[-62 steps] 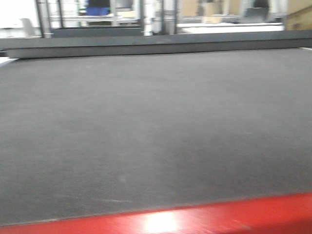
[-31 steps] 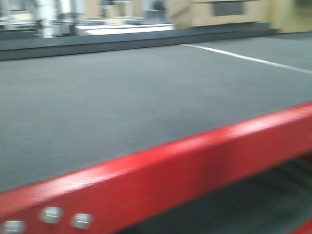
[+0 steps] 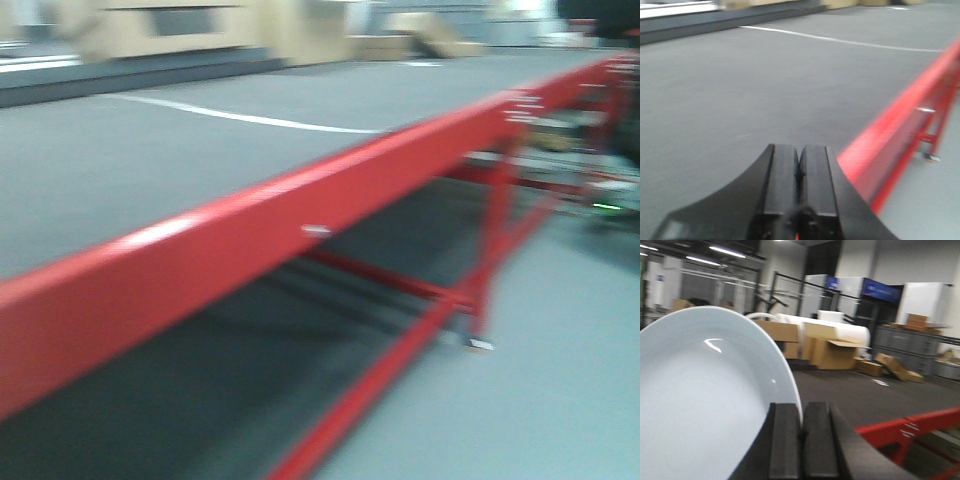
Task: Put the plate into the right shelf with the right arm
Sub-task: 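Drive the base toward the steel shelf holding the plate in the right gripper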
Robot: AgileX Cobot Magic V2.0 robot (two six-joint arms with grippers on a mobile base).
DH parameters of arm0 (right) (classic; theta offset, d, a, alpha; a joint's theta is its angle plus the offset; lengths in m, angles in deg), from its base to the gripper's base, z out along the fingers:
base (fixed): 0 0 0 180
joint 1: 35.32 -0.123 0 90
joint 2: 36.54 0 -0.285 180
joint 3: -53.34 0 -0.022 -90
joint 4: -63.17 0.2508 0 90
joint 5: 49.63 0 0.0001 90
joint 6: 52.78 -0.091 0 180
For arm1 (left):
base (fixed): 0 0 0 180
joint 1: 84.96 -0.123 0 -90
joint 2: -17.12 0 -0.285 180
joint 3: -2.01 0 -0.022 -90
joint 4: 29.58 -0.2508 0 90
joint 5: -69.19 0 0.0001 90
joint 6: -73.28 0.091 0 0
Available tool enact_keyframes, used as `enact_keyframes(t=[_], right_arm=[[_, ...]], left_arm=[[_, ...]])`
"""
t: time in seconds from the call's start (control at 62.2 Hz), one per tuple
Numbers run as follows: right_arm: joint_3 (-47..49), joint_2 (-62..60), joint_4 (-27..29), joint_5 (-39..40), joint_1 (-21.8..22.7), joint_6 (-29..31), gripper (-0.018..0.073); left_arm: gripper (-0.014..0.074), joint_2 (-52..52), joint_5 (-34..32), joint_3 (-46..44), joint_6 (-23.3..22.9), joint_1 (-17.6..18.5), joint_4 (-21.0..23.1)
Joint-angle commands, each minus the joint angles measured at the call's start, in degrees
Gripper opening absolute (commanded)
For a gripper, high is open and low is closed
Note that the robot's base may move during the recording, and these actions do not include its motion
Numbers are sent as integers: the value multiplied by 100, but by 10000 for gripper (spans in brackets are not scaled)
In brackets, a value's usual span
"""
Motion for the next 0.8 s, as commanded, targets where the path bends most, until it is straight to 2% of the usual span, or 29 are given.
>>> enact_keyframes(t=[0.0, 0.788], right_arm=[[167, 64, -65, 541, -13, 17, 28], [167, 64, -65, 541, -13, 17, 28]], left_arm=[[-47, 63, -488, 46, -16, 14, 34], [-47, 63, -488, 46, -16, 14, 34]])
